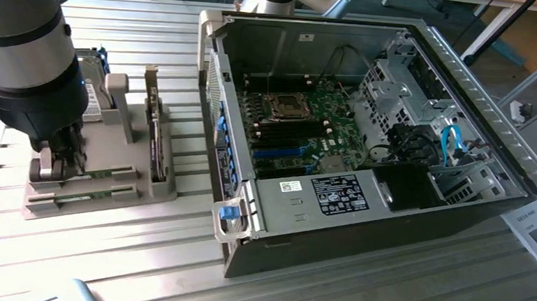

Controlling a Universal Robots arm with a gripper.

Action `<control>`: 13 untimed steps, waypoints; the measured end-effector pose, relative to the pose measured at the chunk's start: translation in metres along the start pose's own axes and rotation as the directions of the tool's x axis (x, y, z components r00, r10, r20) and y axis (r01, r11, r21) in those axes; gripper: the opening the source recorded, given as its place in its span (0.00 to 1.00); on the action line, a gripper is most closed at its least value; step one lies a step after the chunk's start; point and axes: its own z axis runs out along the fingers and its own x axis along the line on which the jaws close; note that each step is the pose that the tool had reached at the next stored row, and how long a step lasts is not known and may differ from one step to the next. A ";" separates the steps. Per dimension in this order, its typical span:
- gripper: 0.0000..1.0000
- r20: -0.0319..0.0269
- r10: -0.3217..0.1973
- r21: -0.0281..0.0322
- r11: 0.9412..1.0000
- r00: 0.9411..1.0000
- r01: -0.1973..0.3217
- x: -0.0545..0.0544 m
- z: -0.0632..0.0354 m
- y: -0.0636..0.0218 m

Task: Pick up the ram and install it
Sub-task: 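Pick up the ram and move it above insertion slot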

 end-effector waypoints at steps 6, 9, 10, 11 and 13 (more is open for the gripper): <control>0.25 0.000 0.000 0.000 1.000 1.000 0.000 0.004 0.0158 -0.0006; 0.25 0.000 0.000 0.000 1.000 1.000 0.000 0.005 0.0230 -0.0009; 0.25 0.000 0.000 0.000 1.000 1.000 0.000 0.005 0.0253 -0.0010; 0.25 0.000 0.000 0.000 1.000 1.000 0.000 0.005 0.0278 -0.0012; 0.25 0.000 0.000 0.000 1.000 1.000 0.000 0.006 0.0320 -0.0013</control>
